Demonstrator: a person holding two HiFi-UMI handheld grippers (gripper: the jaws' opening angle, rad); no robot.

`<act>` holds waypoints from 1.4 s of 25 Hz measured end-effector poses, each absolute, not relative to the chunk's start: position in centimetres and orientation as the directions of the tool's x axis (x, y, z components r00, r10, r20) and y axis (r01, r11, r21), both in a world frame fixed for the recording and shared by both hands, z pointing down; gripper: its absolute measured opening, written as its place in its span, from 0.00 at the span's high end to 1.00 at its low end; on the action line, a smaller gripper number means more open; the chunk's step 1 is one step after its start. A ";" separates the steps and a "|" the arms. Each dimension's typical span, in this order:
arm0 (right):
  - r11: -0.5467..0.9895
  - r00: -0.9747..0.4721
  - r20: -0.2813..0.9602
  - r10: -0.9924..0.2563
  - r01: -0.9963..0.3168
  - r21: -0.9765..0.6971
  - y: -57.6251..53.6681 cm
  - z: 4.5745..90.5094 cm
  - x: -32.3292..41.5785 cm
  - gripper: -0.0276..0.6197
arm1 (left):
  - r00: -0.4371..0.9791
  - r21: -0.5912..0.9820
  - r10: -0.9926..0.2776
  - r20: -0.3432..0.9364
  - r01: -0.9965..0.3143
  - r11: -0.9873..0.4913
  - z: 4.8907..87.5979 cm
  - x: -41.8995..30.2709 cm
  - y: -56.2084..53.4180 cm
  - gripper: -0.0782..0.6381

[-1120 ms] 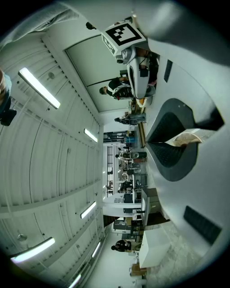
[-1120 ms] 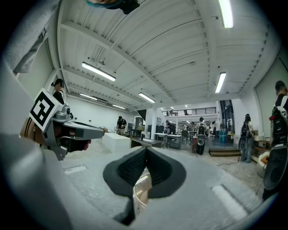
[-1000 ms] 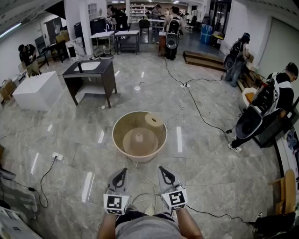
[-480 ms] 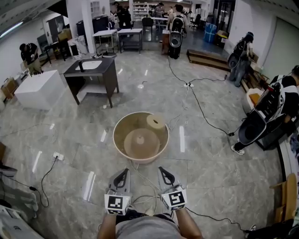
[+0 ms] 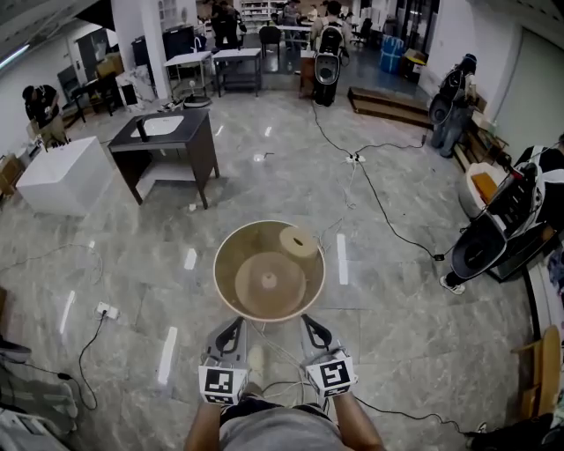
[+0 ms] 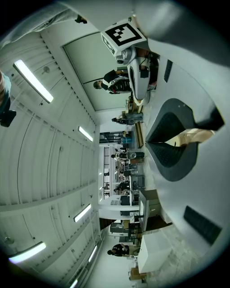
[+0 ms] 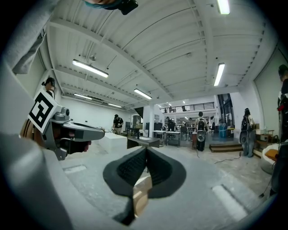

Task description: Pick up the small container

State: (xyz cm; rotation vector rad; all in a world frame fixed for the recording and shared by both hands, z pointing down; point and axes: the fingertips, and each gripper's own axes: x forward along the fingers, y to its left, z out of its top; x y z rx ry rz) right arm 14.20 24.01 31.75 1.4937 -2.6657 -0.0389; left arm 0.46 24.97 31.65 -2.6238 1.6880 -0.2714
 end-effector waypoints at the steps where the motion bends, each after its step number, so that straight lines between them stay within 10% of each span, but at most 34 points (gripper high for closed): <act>1: 0.520 -0.517 0.063 -0.854 -0.852 0.065 22.7 31.7 13.5 0.95 | 0.410 -0.099 -0.901 0.140 -0.900 -0.425 31.6 -0.2 23.5 0.87; 35: 0.475 -0.448 0.232 -0.863 -0.877 0.074 -11.7 44.0 5.4 0.95 | 0.494 0.069 -0.823 0.280 -0.865 -0.496 44.3 -6.1 -11.6 0.87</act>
